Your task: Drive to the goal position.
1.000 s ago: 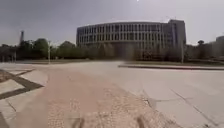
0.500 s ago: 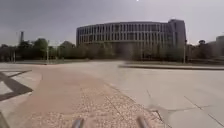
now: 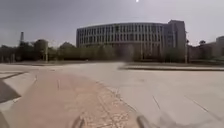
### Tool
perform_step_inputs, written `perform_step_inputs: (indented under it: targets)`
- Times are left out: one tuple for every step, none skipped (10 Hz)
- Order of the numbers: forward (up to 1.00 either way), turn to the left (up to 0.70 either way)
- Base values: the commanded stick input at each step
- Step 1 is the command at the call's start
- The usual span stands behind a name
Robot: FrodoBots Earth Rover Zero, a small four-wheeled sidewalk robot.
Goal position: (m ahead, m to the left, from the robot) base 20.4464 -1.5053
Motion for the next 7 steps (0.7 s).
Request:
perform_step_inputs:
  targets:
    - [0.70, 0.00]
    - [0.70, 0.00]
    - [0.70, 0.00]
    - [0.70, 0.00]
    - [0.70, 0.00]
    - [0.70, 0.00]
    - [0.70, 0.00]
